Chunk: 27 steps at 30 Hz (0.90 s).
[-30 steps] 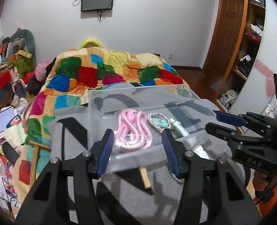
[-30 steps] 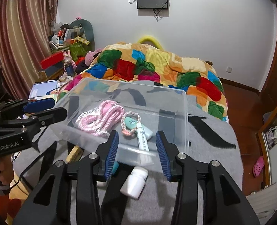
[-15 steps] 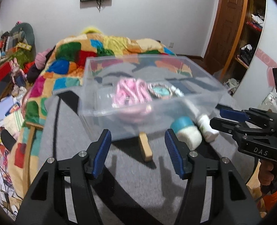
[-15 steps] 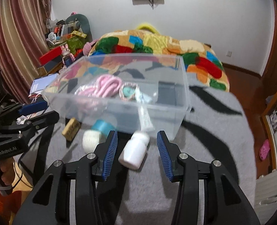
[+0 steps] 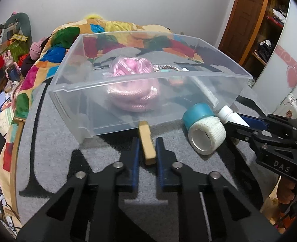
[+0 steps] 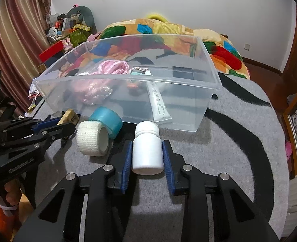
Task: Organize objects
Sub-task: 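Grasp the white pill bottle with the right tool while the left tool grasps the wooden block, then place the pill bottle into the clear box while the left tool drops the wooden block in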
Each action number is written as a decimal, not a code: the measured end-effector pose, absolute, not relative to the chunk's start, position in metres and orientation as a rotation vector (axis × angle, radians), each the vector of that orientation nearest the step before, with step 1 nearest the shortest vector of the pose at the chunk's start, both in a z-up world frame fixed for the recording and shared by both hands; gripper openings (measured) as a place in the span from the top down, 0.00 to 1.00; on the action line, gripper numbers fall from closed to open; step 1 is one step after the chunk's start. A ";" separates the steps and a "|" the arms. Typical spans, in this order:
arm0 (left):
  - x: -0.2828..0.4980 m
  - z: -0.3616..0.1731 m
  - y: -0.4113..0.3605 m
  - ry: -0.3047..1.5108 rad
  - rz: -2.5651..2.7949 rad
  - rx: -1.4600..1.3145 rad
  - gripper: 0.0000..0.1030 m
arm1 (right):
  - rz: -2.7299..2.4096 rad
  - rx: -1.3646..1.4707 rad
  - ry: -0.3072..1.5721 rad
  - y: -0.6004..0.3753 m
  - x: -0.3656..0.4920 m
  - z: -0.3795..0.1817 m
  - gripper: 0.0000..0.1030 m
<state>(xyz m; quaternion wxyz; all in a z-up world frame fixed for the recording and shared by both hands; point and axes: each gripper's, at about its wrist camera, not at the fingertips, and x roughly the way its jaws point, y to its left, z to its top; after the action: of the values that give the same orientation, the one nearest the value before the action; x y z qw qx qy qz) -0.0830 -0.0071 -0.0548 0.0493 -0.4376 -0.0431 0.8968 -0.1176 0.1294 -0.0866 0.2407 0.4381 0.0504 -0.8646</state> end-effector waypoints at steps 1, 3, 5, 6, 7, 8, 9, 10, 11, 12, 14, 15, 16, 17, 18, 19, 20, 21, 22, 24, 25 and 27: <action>-0.083 -0.055 -0.007 -0.131 2.735 -1.329 0.90 | -2.369 1.192 0.139 0.130 -0.115 -0.086 0.74; -0.080 -0.054 -0.008 -0.128 2.748 -1.315 0.90 | -2.369 1.183 0.135 0.131 -0.112 -0.084 0.74; -0.074 -0.051 -0.008 -0.128 2.762 -1.299 0.90 | -2.370 1.172 0.130 0.133 -0.108 -0.081 0.74; -0.072 -0.049 -0.009 -0.130 2.767 -1.290 0.90 | -2.371 1.162 0.129 0.135 -0.105 -0.078 0.74; -0.070 -0.048 -0.010 -0.134 2.771 -1.281 0.90 | -2.374 1.155 0.128 0.135 -0.103 -0.077 0.74; -0.066 -0.044 -0.011 -0.142 2.776 -1.268 0.90 | -2.376 1.144 0.125 0.136 -0.101 -0.074 0.74; -0.065 -0.042 -0.012 -0.147 2.778 -1.258 0.90 | -2.378 1.133 0.121 0.138 -0.098 -0.071 0.74; -0.061 -0.038 -0.013 -0.151 2.781 -1.242 0.90 | -2.380 1.123 0.116 0.140 -0.096 -0.068 0.74; -0.059 -0.034 -0.014 -0.154 2.786 -1.227 0.90 | -2.383 1.108 0.109 0.141 -0.093 -0.063 0.74; -0.056 -0.029 -0.014 -0.157 2.791 -1.211 0.90 | -2.385 1.097 0.104 0.143 -0.091 -0.060 0.74; -0.053 -0.019 -0.016 -0.166 2.800 -1.176 0.90 | -2.390 1.071 0.092 0.145 -0.088 -0.053 0.74; -0.052 -0.014 -0.017 -0.170 2.805 -1.157 0.90 | -2.395 1.055 0.088 0.146 -0.087 -0.048 0.74; -0.050 -0.009 -0.018 -0.170 2.811 -1.139 0.90 | -2.401 1.037 0.084 0.146 -0.086 -0.043 0.74; -0.050 -0.004 -0.018 -0.170 2.817 -1.120 0.90 | -2.405 1.025 0.084 0.146 -0.085 -0.039 0.74; -0.049 0.001 -0.018 -0.168 2.823 -1.104 0.90 | -2.412 1.008 0.087 0.144 -0.086 -0.034 0.74; -0.049 0.006 -0.017 -0.163 2.830 -1.086 0.90 | -2.420 0.992 0.089 0.142 -0.087 -0.029 0.74; -0.049 0.012 -0.017 -0.156 2.842 -1.064 0.90 | -2.427 0.977 0.089 0.141 -0.088 -0.024 0.74; -0.050 0.016 -0.017 -0.152 2.849 -1.050 0.90 | -2.433 0.959 0.091 0.140 -0.089 -0.019 0.74; -0.052 0.020 -0.018 -0.149 2.855 -1.037 0.90 | -2.439 0.943 0.092 0.138 -0.090 -0.015 0.74; -0.058 0.028 -0.018 -0.142 2.868 -1.012 0.90 | -2.453 0.907 0.093 0.134 -0.094 -0.005 0.74; -0.060 0.030 -0.018 -0.138 2.872 -1.006 0.90 | -2.461 0.891 0.095 0.132 -0.097 -0.001 0.74; -0.068 0.034 -0.019 -0.133 2.880 -1.001 0.90 | -2.473 0.869 0.100 0.126 -0.104 0.006 0.74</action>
<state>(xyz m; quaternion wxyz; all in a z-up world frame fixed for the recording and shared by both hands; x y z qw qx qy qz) -0.0677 -0.0188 0.0340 0.0448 -0.3277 -0.0436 0.9427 -0.1038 0.1261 0.0058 0.2565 0.3201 0.0367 -0.9113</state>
